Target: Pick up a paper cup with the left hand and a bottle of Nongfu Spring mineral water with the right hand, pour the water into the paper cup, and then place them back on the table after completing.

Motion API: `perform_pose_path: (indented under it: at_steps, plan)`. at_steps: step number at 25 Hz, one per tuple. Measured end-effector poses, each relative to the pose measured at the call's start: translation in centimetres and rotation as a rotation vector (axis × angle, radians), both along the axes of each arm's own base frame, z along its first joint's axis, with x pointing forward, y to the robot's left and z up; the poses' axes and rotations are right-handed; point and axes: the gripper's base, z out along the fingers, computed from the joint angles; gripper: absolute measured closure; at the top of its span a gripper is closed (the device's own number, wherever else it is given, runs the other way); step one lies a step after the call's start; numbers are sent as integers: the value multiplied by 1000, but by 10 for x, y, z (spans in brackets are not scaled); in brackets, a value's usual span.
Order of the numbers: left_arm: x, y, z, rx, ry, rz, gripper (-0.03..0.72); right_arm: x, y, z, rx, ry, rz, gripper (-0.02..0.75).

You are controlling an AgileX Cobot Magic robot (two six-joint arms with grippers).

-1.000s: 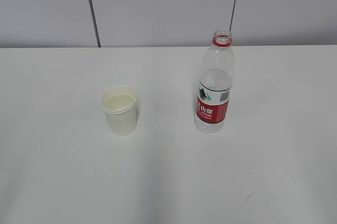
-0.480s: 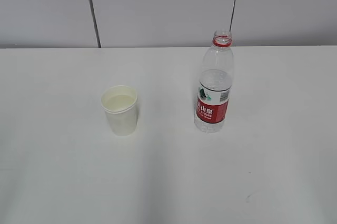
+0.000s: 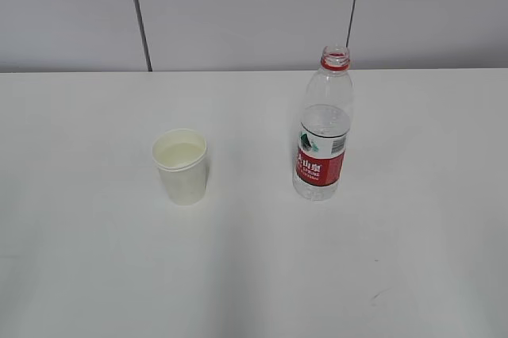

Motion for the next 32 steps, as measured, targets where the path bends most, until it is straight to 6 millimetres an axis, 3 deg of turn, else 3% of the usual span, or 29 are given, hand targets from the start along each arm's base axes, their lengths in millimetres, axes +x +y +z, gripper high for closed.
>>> perform_pose_path:
  at_steps: [32]
  plan:
    - [0,0,0,1,0,25,199,0,0,0,-1,0,0,150]
